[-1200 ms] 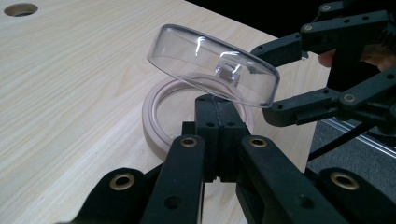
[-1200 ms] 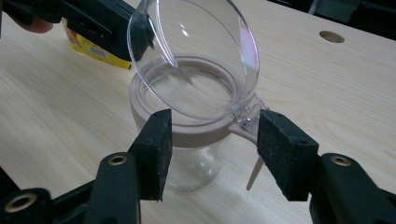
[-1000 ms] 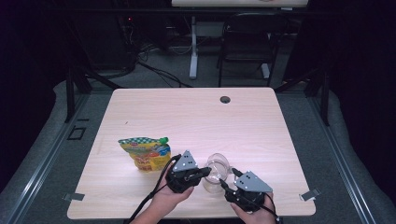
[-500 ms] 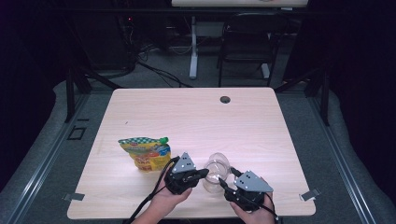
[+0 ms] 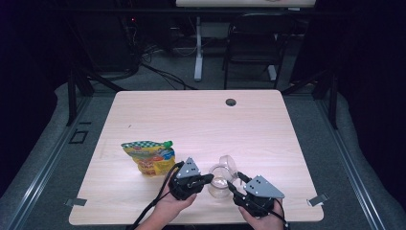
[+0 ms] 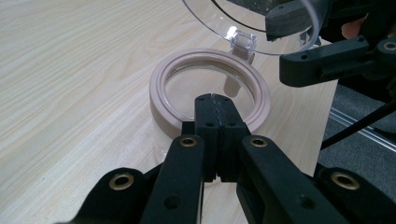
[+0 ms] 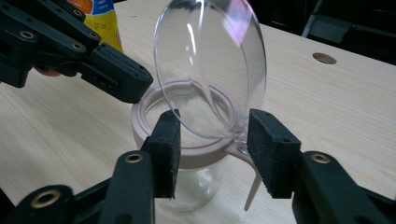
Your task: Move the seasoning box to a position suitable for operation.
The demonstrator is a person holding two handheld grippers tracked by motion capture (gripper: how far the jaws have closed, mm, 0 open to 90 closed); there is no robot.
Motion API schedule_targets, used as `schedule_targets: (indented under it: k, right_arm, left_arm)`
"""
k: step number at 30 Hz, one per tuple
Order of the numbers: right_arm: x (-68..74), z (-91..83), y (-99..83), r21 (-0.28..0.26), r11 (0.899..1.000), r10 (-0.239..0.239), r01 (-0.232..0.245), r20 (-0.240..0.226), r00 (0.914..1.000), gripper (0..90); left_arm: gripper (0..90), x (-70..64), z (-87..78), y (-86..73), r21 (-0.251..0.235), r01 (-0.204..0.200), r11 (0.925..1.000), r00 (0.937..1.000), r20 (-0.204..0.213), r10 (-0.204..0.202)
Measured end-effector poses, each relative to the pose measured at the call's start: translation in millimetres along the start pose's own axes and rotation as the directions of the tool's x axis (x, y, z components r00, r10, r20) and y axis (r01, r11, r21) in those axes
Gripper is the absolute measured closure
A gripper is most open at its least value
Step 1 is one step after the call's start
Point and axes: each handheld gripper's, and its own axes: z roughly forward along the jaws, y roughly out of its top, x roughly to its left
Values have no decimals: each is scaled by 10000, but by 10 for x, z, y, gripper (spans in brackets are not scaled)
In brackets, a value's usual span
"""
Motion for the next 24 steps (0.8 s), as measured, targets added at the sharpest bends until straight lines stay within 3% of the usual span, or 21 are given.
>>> schedule_targets:
  k: [14, 24]
  right_arm:
    - [-145, -88, -80, 101, 9953, 959, -961, 203, 9952, 658]
    - [-171, 12, -118, 371, 9915, 1240, -1249, 258, 9919, 689]
  left_arm:
    - [896, 13, 0, -6, -40, -25, 10000, 10000, 87, 26]
    - [887, 11, -3, -10, -57, -35, 10000, 9999, 116, 36]
